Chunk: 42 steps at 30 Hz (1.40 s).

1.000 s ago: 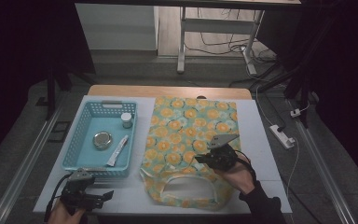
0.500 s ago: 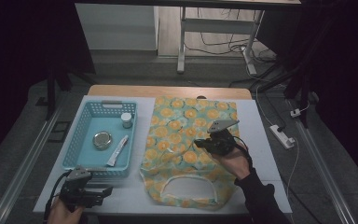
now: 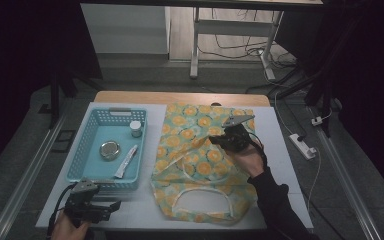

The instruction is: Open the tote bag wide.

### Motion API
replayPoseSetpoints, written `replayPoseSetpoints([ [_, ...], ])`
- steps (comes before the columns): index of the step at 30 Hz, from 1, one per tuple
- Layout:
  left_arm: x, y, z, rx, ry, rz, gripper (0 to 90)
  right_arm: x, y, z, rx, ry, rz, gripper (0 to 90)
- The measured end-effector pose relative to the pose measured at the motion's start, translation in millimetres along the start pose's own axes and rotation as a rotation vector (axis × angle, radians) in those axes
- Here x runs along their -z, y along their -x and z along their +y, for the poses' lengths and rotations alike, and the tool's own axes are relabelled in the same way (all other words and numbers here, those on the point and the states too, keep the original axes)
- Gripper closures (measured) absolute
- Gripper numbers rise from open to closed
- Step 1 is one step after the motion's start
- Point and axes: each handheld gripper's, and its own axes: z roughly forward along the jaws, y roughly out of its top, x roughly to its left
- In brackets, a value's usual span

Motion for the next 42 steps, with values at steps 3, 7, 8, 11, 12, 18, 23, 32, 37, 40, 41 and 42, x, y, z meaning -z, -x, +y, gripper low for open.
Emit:
replayPoseSetpoints([
  [3, 0.1, -0.3, -0.1, 0.003, 0.002, -0.002, 2.3, -2.6, 9.6, 3.1, -0.012, 0.001, -0.012, 89.7],
  [7, 0.0, -0.3, 0.0, 0.003, 0.001, -0.002, 2.3, -7.7, 20.5, 7.7, -0.023, 0.008, -0.023, 89.7],
  [8, 0.0, -0.3, -0.1, 0.003, 0.001, -0.002, 2.4, -9.0, 22.7, 8.7, -0.022, 0.009, -0.028, 89.7],
  [11, -0.1, -0.7, 0.0, 0.007, 0.001, -0.003, 2.4, -12.1, 28.8, 11.5, -0.021, 0.011, -0.042, 89.7],
  [12, -0.1, -0.8, -0.1, 0.009, 0.002, -0.003, 2.4, -13.0, 30.7, 12.3, -0.025, 0.012, -0.045, 89.7],
  [18, -0.1, -1.3, -0.1, 0.012, 0.002, -0.002, 2.4, -20.0, 42.3, 14.2, -0.037, 0.017, -0.066, 89.7],
  [23, -0.1, -1.6, -0.1, 0.014, 0.002, -0.003, 2.5, -30.3, 51.3, 10.9, -0.044, 0.003, -0.081, 89.7],
  [32, 0.3, -1.5, -0.2, 0.013, 0.003, -0.005, 2.5, -54.8, 60.1, -7.8, -0.061, -0.063, -0.070, 89.6],
  [37, 0.4, -1.6, -0.4, 0.015, 0.007, -0.006, 2.5, -68.8, 64.2, -22.5, -0.082, -0.120, -0.064, 89.5],
  [40, 0.5, -1.6, -0.5, 0.014, 0.008, -0.007, 2.5, -72.6, 66.0, -27.2, -0.087, -0.132, -0.059, 89.4],
  [41, 0.6, -1.6, -0.5, 0.014, 0.008, -0.006, 2.5, -75.9, 66.8, -31.0, -0.090, -0.152, -0.061, 89.3],
  [42, 0.6, -1.6, -0.6, 0.014, 0.008, -0.006, 2.5, -75.9, 66.8, -31.0, -0.090, -0.152, -0.061, 89.3],
])
